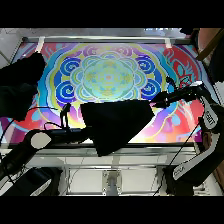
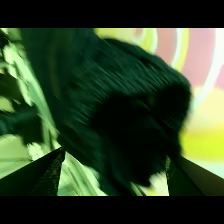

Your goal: Fold the clothes and pants, and hang the long-sleeved shirts on hangers.

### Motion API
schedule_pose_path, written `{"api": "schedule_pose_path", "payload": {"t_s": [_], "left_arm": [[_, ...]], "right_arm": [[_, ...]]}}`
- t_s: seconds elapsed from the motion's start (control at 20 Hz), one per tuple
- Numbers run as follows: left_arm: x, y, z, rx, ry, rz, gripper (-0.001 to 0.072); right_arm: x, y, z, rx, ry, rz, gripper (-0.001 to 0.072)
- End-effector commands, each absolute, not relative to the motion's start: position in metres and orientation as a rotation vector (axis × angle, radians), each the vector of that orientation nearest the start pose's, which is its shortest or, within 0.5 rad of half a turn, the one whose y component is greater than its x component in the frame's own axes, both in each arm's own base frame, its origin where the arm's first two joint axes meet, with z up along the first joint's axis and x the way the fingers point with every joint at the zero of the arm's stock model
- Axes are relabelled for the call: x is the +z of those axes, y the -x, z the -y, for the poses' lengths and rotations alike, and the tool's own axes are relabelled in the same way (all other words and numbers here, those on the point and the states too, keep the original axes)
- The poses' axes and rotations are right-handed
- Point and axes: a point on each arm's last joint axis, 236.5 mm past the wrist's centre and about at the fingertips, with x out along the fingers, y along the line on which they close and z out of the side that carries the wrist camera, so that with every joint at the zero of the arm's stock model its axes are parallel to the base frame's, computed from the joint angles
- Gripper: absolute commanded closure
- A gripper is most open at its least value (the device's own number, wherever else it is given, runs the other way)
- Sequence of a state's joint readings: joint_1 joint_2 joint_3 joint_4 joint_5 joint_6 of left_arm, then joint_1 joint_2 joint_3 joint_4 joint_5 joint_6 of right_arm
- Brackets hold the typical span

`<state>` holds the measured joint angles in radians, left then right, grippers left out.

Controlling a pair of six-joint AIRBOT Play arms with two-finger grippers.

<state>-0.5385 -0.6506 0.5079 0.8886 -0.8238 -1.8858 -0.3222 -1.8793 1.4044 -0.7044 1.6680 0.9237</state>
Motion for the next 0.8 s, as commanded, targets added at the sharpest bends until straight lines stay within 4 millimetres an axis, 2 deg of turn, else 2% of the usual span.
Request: {"api": "schedule_pose_path", "payload": {"t_s": [0.0,0.1,0.25,0.35,0.65,0.75], "left_arm": [[0.036,-0.193,0.242,-0.541,0.674,-1.21,0.0017],[0.036,-0.193,0.242,-0.541,0.674,-1.21,0.0017],[0.036,-0.193,0.243,-0.542,0.674,-1.211,0.0017],[0.036,-0.193,0.242,-0.541,0.674,-1.21,0.0017],[0.035,-0.193,0.242,-0.541,0.673,-1.211,0.0017],[0.035,-0.193,0.242,-0.541,0.673,-1.211,0.0017]], "right_arm": [[-0.082,-0.361,-0.042,0.781,-0.531,-1.642,0.0032],[-0.098,-0.371,-0.042,0.698,-0.459,-1.644,0.0032],[-0.096,-0.375,-0.07,0.779,-0.405,-1.613,0.0032],[-0.096,-0.375,-0.081,0.798,-0.386,-1.609,0.0032],[-0.1,-0.382,-0.082,0.779,-0.37,-1.588,0.0031],[-0.103,-0.384,-0.077,0.768,-0.339,-1.582,0.0031]]}}
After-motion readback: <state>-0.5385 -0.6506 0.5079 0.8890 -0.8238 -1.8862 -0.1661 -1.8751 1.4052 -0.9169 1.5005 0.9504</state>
